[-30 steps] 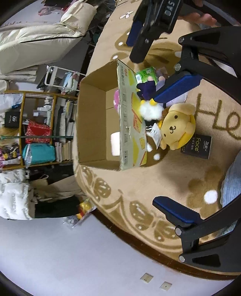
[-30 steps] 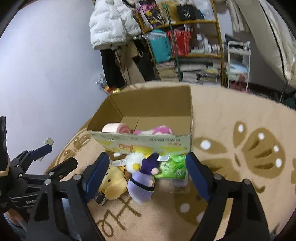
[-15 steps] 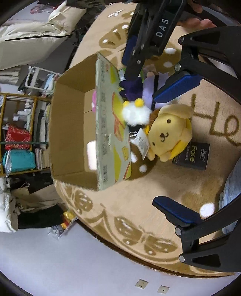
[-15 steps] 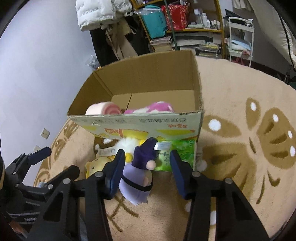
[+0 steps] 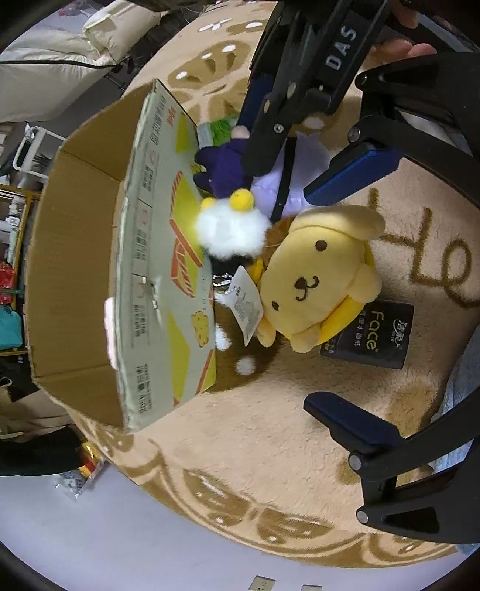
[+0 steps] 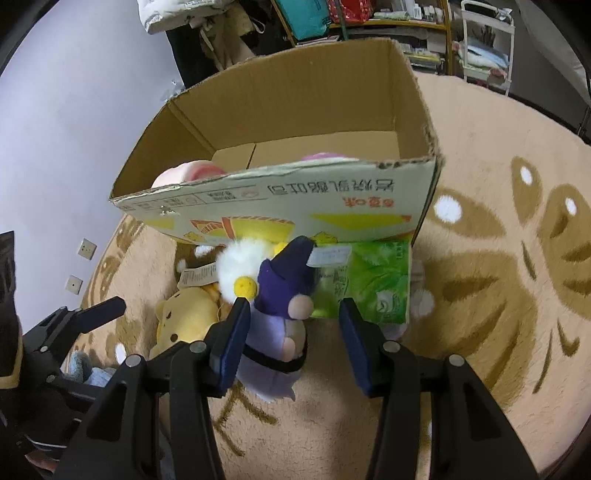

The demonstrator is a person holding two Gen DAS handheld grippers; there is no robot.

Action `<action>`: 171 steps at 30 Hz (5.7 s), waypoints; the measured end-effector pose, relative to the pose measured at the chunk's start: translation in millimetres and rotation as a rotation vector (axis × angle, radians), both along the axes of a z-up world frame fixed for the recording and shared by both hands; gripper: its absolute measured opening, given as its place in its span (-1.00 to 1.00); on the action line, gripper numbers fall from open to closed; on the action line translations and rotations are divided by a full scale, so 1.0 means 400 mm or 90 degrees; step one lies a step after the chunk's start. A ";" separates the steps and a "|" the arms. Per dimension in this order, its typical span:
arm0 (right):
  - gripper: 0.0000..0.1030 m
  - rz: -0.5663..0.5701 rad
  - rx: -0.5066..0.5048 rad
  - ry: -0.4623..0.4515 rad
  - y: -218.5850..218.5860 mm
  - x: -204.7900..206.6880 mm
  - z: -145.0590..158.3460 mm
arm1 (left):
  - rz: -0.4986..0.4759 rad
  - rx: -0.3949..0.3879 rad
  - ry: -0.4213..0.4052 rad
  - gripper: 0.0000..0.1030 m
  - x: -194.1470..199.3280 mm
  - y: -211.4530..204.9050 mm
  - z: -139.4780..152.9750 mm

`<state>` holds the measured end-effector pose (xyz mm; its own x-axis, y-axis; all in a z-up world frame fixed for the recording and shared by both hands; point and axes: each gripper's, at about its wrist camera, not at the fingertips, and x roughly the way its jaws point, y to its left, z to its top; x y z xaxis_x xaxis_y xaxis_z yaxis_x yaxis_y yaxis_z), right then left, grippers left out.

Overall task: Organize soft objects
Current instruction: 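Grasp the yellow dog plush with the left gripper while the right grasps the purple-hooded doll, then lift both held plushes up over the box opening, then lower both plushes into the box and open both grippers, then withdraw both grippers from the box toward the tissue packs, then grasp the black Face tissue pack with the left gripper while the right grasps the green pack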

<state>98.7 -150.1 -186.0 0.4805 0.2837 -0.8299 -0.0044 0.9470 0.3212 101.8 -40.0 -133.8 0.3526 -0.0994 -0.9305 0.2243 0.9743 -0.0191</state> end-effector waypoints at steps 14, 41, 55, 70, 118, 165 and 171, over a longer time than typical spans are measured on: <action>0.02 0.002 0.049 0.024 -0.001 0.001 -0.017 | 0.003 0.003 0.048 0.48 0.025 -0.012 -0.064; -0.38 0.014 -0.014 -0.039 0.019 -0.052 0.037 | 0.024 0.000 -0.041 0.32 -0.046 0.020 0.040; -0.38 -0.030 -0.061 -0.212 -0.031 -0.156 0.216 | 0.078 0.004 -0.300 0.33 -0.152 0.050 0.271; -0.38 -0.014 -0.081 -0.335 -0.016 -0.087 0.382 | 0.054 -0.009 -0.460 0.33 -0.068 0.055 0.433; 0.26 -0.018 -0.066 -0.280 -0.068 0.026 0.267 | 0.028 0.024 -0.359 0.89 0.046 0.009 0.261; 1.00 -0.036 -0.085 -0.173 -0.085 -0.118 0.187 | 0.069 0.032 -0.062 0.93 -0.025 0.103 0.123; 1.00 -0.039 -0.088 -0.149 -0.084 -0.084 0.155 | 0.071 0.052 -0.010 0.93 -0.004 0.100 0.078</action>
